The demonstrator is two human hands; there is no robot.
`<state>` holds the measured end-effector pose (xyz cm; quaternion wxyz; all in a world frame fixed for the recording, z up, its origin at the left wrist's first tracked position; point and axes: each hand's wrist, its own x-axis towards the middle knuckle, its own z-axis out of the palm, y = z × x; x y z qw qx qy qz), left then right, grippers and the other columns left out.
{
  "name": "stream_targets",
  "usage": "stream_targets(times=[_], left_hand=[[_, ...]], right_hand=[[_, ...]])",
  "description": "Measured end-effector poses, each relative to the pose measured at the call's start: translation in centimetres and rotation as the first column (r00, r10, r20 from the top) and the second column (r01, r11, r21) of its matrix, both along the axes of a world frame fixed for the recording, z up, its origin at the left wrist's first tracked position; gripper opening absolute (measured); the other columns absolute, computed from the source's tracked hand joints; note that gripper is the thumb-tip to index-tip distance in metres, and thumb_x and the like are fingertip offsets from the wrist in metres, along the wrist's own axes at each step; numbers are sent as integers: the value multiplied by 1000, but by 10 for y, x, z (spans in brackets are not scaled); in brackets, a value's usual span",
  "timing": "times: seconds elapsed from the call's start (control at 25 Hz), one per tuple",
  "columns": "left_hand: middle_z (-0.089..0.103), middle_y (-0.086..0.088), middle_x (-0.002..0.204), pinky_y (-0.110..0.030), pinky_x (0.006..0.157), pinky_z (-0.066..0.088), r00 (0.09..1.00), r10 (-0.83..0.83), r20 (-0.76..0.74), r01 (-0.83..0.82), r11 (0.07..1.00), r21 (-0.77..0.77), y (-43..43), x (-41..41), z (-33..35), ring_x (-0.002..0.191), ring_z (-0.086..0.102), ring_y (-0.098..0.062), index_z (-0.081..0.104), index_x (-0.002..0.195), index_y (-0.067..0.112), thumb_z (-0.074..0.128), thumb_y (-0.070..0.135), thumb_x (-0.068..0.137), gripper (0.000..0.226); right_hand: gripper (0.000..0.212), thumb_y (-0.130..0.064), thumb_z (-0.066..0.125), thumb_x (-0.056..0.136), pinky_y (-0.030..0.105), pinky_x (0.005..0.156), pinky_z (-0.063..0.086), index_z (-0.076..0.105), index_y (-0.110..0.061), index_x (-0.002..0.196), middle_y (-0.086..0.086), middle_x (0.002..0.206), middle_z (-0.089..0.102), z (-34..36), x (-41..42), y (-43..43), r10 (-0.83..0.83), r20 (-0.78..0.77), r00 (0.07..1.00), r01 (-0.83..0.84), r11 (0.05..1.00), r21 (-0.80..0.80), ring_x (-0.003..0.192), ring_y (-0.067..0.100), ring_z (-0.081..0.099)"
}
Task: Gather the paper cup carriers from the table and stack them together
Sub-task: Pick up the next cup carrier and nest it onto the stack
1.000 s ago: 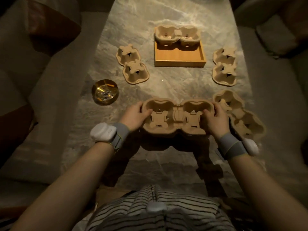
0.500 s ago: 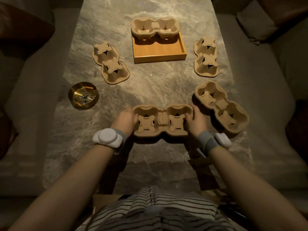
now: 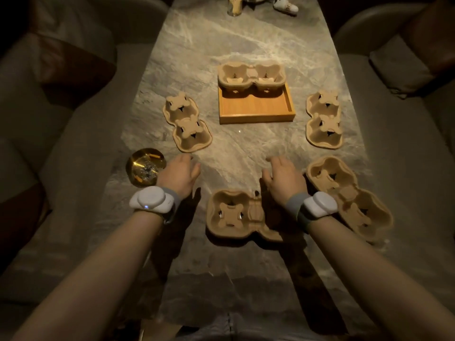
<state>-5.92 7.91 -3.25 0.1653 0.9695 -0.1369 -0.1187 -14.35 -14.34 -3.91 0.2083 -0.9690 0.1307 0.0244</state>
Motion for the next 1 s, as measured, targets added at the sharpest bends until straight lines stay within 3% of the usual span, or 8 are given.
stream_targets(times=[0.2,0.36,0.48,0.72,0.84,1.0], left_hand=[[45,-17,134,-45,97,39,998,36,50,-40,996,84,10,68,19,125,40,-33,41,130,6,37,31,95,43],[44,-18,135,-46,97,40,998,53,20,-55,989,134,17,120,9,124,40,-35,39,130,5,36,33,95,46],[42,-19,136,-46,98,38,990,129,-55,-122,986,116,16,148,-7,126,39,-36,38,130,4,38,36,94,47],[32,-20,147,-43,109,29,885,364,-291,-406,909,-95,-8,175,-37,135,32,-36,28,139,1,53,44,87,72],[37,-21,146,-46,109,35,780,389,-489,-526,831,-178,-11,187,-49,132,38,-36,32,138,-1,64,39,81,77],[57,-21,126,-49,93,50,607,378,-699,-721,633,-284,-11,188,-49,112,58,-37,46,128,-4,72,23,76,64]], right_hand=[[35,-24,37,93,42,87,44,43,-12,125,14,125,52,11,94,34,102,11,995,-101,994,-32,114,31,49],[35,-24,36,94,45,86,47,43,-9,125,16,125,51,6,158,63,171,-46,984,-173,984,-46,110,33,50],[36,-26,34,95,46,88,46,41,-7,124,17,130,47,-2,194,83,184,-92,979,-183,983,27,115,35,48],[42,-33,35,94,48,99,39,38,-3,124,24,132,43,-29,239,101,88,-190,978,-58,985,160,120,42,43],[49,-37,39,92,46,103,33,36,-5,129,22,138,41,-41,248,99,-6,-244,970,63,972,226,125,43,38],[52,-41,52,83,47,106,33,43,-9,123,18,131,48,-45,252,92,-170,-390,905,355,806,473,123,40,41]])
